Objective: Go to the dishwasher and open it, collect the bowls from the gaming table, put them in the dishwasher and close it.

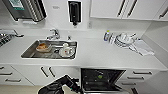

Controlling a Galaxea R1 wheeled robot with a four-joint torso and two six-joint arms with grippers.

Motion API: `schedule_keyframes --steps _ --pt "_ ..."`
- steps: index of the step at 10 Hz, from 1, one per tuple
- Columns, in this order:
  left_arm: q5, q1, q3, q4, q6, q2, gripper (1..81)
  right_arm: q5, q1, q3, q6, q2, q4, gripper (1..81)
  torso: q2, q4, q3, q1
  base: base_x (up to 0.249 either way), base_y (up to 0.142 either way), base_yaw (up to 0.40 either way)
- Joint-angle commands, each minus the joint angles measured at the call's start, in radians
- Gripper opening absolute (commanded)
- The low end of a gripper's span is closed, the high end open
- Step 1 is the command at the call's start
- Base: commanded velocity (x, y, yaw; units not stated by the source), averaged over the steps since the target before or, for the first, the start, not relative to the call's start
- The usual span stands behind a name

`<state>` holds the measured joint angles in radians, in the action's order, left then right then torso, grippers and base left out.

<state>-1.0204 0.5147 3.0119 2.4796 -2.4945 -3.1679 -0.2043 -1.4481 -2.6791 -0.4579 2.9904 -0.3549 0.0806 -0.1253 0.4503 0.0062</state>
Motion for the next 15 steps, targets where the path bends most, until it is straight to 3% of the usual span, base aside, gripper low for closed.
schedule_keyframes --steps 1,3,6,7,9,11,15 --pt "-0.035 -0.075 -0.005 -0.162 0.129 0.172 81.1 0.060 0.011 -0.002 -0.002 -0.012 -0.001 1.0 0.000 0.000 0.000 0.000 0.000 0.000 0.000" --pt "-0.047 -0.037 -0.005 -0.206 0.178 0.231 81.1 0.062 0.014 -0.001 -0.002 -0.012 -0.001 1.0 0.000 0.000 0.000 0.000 0.000 0.000 0.000" --pt "-0.061 0.018 -0.005 -0.260 0.221 0.282 81.1 0.062 0.014 -0.002 -0.002 -0.014 0.001 1.0 0.000 0.000 0.000 0.000 0.000 0.000 0.000" --pt "-0.060 0.064 -0.005 -0.296 0.261 0.302 81.1 0.062 0.020 -0.002 -0.004 -0.015 0.002 1.0 0.000 0.000 0.000 0.000 0.000 0.000 0.000" --pt "-0.025 0.213 -0.002 -0.413 0.395 0.343 81.1 0.063 0.028 -0.004 -0.004 -0.020 0.001 1.0 0.000 0.000 0.000 0.000 0.000 0.000 0.000" --pt "0.075 0.374 -0.002 -0.519 0.498 0.382 81.1 0.069 0.037 0.002 -0.005 -0.022 0.002 1.0 0.000 0.000 0.000 0.000 0.000 0.000 0.000" --pt "0.287 0.646 -0.004 -0.746 0.739 0.378 81.1 0.109 0.068 0.082 -0.024 -0.046 0.007 1.0 0.000 0.000 0.000 0.000 0.000 0.000 0.000"
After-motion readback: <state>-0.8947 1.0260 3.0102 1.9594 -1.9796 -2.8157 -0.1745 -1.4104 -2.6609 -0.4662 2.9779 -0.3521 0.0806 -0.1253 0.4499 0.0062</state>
